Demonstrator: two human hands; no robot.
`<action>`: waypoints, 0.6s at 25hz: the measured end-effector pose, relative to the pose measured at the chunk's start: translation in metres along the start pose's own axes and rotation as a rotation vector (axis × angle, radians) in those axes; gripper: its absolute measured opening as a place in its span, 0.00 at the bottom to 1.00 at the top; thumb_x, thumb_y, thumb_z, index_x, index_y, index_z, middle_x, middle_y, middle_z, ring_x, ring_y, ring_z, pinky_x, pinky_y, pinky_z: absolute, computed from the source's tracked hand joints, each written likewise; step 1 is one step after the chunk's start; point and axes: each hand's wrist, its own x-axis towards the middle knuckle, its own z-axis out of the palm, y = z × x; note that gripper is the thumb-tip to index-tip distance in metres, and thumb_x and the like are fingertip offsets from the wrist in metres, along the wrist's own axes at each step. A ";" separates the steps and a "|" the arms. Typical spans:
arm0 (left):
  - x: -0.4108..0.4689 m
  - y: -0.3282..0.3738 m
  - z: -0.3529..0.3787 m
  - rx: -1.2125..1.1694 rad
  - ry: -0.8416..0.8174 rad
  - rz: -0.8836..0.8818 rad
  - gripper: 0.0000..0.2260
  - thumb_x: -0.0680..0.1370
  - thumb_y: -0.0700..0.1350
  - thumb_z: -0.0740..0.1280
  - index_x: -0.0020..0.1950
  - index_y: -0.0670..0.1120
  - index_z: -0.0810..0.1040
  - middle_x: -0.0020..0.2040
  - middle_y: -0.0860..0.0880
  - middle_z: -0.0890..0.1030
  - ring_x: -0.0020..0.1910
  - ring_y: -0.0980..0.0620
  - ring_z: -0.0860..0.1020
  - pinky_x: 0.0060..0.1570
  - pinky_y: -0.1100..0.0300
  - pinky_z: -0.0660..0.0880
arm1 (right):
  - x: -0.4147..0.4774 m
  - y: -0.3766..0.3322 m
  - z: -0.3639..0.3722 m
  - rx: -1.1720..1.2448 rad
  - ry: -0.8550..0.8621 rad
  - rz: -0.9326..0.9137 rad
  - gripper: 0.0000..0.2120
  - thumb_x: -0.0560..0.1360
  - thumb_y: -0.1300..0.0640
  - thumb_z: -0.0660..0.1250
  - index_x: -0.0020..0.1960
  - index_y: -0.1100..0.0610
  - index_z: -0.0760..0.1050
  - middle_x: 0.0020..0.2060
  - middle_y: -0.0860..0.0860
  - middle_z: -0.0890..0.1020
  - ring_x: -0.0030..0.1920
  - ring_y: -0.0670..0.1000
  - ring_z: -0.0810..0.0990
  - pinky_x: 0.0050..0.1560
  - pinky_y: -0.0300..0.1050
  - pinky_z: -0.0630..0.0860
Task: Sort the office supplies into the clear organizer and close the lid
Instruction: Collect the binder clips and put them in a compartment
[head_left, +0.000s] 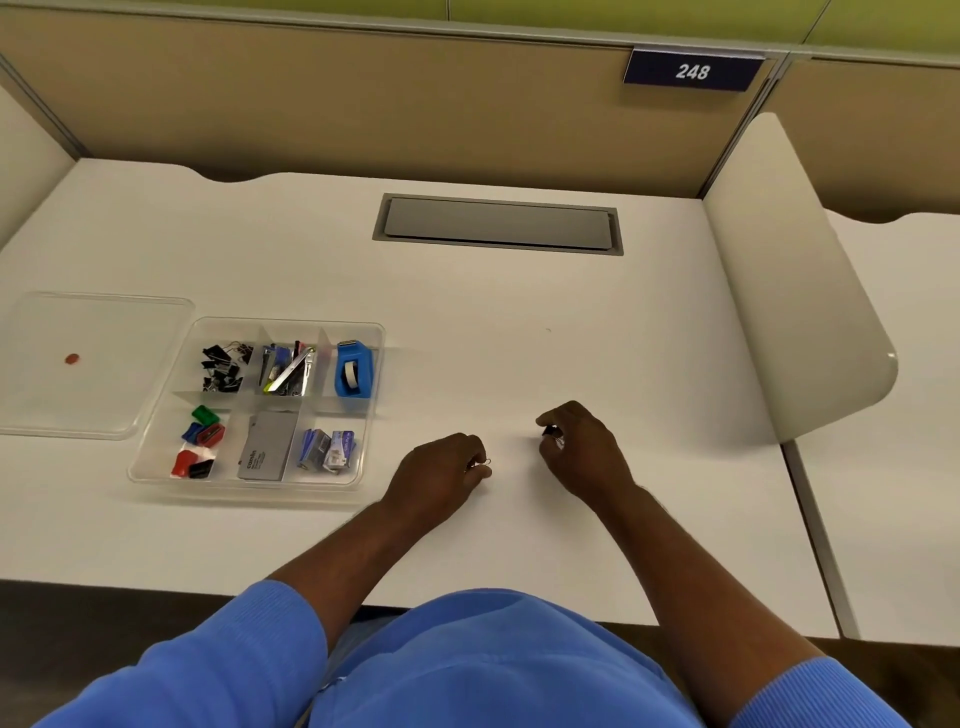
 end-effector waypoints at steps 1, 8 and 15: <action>0.000 0.000 -0.003 -0.010 0.018 0.001 0.09 0.79 0.52 0.68 0.57 0.52 0.78 0.46 0.54 0.81 0.44 0.53 0.78 0.46 0.56 0.76 | 0.001 -0.007 0.001 0.011 0.011 -0.028 0.12 0.74 0.61 0.66 0.56 0.52 0.80 0.50 0.45 0.79 0.46 0.46 0.80 0.47 0.41 0.73; -0.002 -0.025 -0.033 -0.160 0.085 -0.053 0.15 0.79 0.47 0.70 0.66 0.54 0.79 0.55 0.55 0.83 0.52 0.58 0.79 0.53 0.67 0.69 | 0.014 -0.063 0.019 0.048 0.061 -0.167 0.14 0.73 0.61 0.67 0.56 0.49 0.79 0.48 0.41 0.78 0.44 0.42 0.78 0.42 0.37 0.72; 0.004 -0.086 -0.101 -0.232 0.187 0.126 0.05 0.76 0.43 0.73 0.51 0.49 0.84 0.50 0.55 0.82 0.49 0.59 0.79 0.53 0.63 0.75 | 0.049 -0.155 0.067 0.110 0.244 -0.223 0.16 0.72 0.64 0.68 0.57 0.51 0.80 0.50 0.44 0.80 0.50 0.45 0.79 0.48 0.38 0.74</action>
